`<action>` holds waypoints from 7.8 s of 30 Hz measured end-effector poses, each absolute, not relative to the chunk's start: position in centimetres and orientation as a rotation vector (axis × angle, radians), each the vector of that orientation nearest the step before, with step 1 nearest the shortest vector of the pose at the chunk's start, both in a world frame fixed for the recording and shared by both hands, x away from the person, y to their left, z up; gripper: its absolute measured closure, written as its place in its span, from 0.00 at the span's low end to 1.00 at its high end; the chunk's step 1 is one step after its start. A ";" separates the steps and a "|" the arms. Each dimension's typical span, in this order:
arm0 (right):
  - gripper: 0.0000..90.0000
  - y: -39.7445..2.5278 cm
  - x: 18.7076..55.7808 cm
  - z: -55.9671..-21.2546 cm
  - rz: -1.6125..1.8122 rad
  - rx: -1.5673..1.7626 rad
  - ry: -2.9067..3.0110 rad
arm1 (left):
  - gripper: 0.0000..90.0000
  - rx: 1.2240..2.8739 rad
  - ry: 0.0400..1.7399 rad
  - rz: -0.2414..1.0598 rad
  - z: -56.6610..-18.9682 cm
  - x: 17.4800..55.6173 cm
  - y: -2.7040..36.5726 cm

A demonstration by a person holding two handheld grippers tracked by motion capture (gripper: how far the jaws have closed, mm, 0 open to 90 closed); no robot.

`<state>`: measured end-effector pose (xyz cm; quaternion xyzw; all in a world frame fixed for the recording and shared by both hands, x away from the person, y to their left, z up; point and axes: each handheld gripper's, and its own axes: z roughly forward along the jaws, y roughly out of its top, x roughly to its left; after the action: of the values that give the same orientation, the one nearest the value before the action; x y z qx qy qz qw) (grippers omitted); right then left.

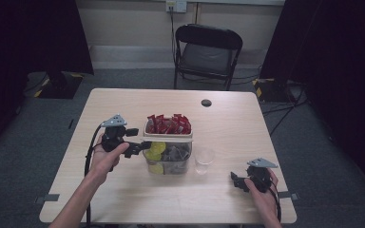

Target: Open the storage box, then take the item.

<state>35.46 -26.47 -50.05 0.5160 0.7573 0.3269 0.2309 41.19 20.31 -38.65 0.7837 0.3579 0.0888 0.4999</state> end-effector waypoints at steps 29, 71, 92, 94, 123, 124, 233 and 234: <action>0.13 -26.5 35.5 -50.0 0.899 1.417 2.084 | 0.18 1.856 0.862 0.226 -37.0 42.4 20.0; 0.16 -26.6 35.2 -49.9 0.920 1.400 2.109 | 0.17 1.830 0.961 0.255 -37.8 44.8 19.8; 0.20 -24.2 34.3 -45.4 1.145 1.293 2.145 | 0.16 1.855 0.959 0.234 -38.4 45.0 19.7; 0.21 -24.0 34.1 -44.8 1.171 1.263 2.141 | 0.16 1.850 0.958 0.233 -38.4 45.0 19.6; 0.47 -16.2 36.0 -39.3 1.500 0.983 2.259 | 0.16 1.859 0.960 0.235 -38.2 45.0 19.8; 0.49 -15.8 36.2 -39.2 1.512 0.969 2.268 | 0.16 1.860 0.959 0.238 -38.2 44.9 19.8; 1.00 -11.3 39.3 -38.2 1.649 0.846 2.377 | 0.17 1.856 0.988 0.232 -38.4 44.7 19.8; 1.00 -11.3 39.3 -38.2 1.649 0.846 2.377 | 0.17 1.856 0.988 0.232 -38.4 44.7 19.8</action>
<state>39.28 -11.27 -38.18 0.2802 0.7870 0.5460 0.0636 44.70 19.84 -38.37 0.7644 0.4069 0.0954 0.4909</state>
